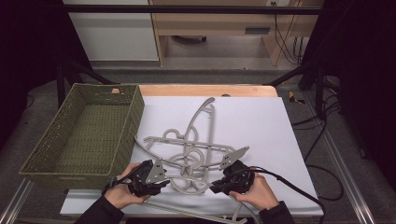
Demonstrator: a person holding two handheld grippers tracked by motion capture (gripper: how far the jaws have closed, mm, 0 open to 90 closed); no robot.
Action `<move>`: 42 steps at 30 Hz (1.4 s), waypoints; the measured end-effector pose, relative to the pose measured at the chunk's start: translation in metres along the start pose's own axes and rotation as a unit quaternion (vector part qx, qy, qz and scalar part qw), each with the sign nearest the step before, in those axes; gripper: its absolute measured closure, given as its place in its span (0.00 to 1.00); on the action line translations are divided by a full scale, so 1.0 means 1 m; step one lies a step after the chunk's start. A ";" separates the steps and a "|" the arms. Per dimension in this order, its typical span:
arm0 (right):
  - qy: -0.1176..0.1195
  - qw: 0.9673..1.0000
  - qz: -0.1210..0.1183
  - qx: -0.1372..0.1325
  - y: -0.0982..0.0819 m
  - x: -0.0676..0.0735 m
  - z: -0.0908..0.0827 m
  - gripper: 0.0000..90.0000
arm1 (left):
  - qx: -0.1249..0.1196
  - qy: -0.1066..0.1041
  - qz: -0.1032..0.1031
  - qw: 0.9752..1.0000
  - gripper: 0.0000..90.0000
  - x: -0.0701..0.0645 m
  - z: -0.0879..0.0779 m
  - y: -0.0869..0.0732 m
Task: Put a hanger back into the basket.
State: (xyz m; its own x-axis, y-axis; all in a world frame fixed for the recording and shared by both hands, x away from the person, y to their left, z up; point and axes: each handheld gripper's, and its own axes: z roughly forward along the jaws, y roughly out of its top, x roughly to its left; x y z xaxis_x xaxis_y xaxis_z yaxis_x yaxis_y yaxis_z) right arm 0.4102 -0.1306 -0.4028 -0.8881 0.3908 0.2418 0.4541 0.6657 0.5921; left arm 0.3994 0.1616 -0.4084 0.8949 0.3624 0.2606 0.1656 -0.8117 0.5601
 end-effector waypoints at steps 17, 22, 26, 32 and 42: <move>-0.034 0.998 -0.010 -0.047 0.000 -0.001 -0.007 0.83 | 0.004 -0.011 0.020 1.000 0.90 -0.011 -0.012 0.003; -0.072 0.994 -0.018 -0.083 -0.001 -0.002 -0.018 0.74 | -0.004 -0.018 0.012 1.000 0.91 -0.013 -0.020 0.007; -0.106 0.986 -0.012 -0.126 -0.001 -0.002 -0.027 0.67 | -0.017 -0.014 -0.015 1.000 0.91 -0.010 -0.027 0.007; -0.126 0.973 0.012 -0.191 -0.008 -0.008 -0.047 0.61 | -0.013 0.005 -0.037 0.999 0.91 -0.007 -0.028 0.005; -0.185 0.945 0.046 -0.266 -0.029 -0.019 -0.078 0.39 | -0.073 0.045 -0.108 0.990 0.92 0.005 -0.051 0.001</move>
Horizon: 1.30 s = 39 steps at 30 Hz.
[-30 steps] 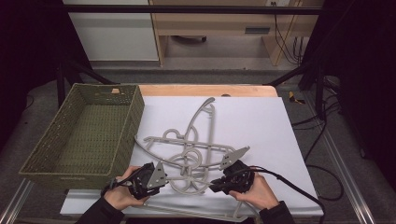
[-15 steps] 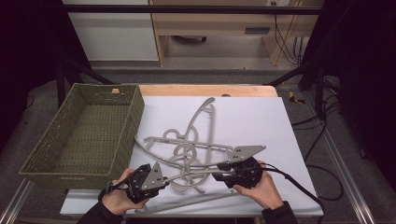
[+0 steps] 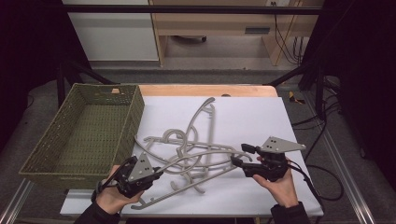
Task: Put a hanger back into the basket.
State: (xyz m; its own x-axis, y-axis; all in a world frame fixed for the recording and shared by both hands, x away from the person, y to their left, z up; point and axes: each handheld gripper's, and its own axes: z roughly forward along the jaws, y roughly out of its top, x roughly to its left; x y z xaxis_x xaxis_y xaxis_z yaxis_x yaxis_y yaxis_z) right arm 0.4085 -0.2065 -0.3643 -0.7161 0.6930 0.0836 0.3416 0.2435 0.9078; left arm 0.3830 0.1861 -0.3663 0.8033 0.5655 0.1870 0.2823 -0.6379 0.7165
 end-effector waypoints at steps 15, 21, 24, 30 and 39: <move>-0.085 0.993 0.059 -0.055 -0.008 -0.025 -0.019 0.10 | -0.060 0.063 -0.054 0.995 0.92 0.034 -0.044 0.006; -0.095 0.992 0.067 -0.051 -0.011 -0.029 -0.019 0.08 | -0.072 0.085 -0.066 0.992 0.91 0.058 -0.061 0.013; -0.097 0.993 0.060 -0.041 -0.012 -0.029 -0.018 0.08 | -0.069 0.092 -0.075 0.990 0.91 0.071 -0.066 0.014; -0.097 0.993 0.056 -0.032 -0.013 -0.029 -0.014 0.08 | -0.070 0.109 -0.100 0.987 0.91 0.099 -0.075 0.013; -0.096 0.993 0.056 -0.028 -0.014 -0.028 -0.013 0.07 | -0.055 0.151 -0.109 0.981 0.91 0.143 -0.088 0.005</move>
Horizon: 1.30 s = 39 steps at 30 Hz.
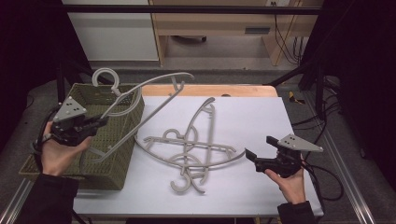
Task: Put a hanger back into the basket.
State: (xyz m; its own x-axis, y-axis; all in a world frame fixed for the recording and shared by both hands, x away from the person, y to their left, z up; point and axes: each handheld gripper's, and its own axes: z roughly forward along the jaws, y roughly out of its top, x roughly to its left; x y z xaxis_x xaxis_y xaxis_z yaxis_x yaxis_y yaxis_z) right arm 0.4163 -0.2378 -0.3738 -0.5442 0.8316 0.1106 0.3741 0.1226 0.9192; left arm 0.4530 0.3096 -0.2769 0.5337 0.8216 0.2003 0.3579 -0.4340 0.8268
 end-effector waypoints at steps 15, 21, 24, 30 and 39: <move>-0.003 1.000 -0.001 0.009 -0.001 0.001 0.004 0.06 | 0.035 0.045 -0.029 0.998 0.91 0.066 0.005 -0.023; -0.001 1.000 -0.002 0.012 -0.002 0.002 0.005 0.06 | 0.053 0.067 -0.041 0.996 0.91 0.085 0.005 -0.046; -0.003 1.000 -0.001 0.013 -0.002 0.002 0.007 0.06 | 0.061 0.073 -0.047 0.994 0.91 0.092 0.005 -0.057; -0.004 1.000 -0.002 0.018 -0.003 0.003 0.008 0.06 | 0.075 0.087 -0.054 0.992 0.91 0.104 0.000 -0.072; -0.002 1.000 -0.003 0.020 -0.003 0.003 0.008 0.06 | 0.097 0.104 -0.045 0.989 0.91 0.111 0.003 -0.077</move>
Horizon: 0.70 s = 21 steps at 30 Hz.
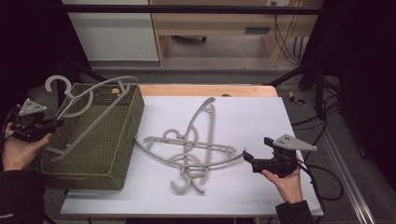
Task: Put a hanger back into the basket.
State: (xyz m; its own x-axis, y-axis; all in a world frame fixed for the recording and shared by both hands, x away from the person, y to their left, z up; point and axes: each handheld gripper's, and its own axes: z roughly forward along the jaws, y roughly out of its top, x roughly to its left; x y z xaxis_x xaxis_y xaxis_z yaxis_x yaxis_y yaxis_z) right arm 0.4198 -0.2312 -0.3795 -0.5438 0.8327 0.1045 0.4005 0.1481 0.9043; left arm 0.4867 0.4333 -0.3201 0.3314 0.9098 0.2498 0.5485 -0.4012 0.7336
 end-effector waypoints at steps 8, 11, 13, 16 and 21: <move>0.001 1.000 -0.002 0.004 0.000 0.001 0.001 0.06 | 0.016 -0.001 0.005 1.000 0.91 0.000 0.011 -0.012; 0.000 1.000 -0.002 0.006 -0.001 0.001 0.001 0.06 | 0.032 0.002 0.005 0.999 0.91 0.002 0.015 -0.019; 0.002 1.000 -0.002 0.006 -0.001 0.001 0.002 0.06 | 0.041 0.003 0.001 0.999 0.91 0.003 0.018 -0.025; 0.000 1.000 -0.005 0.010 -0.001 0.001 0.004 0.06 | 0.053 0.003 -0.001 0.999 0.91 0.004 0.024 -0.033; 0.001 1.000 -0.005 0.015 -0.002 0.003 0.006 0.06 | 0.073 -0.002 0.008 0.997 0.91 -0.005 0.040 -0.034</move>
State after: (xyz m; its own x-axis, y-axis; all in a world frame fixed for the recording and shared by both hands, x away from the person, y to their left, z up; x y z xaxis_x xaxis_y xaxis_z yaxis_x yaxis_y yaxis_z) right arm 0.4222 -0.2260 -0.3840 -0.5491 0.8302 0.0967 0.4175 0.1722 0.8922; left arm 0.4967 0.4380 -0.3712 0.3436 0.9031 0.2577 0.6497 -0.4268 0.6291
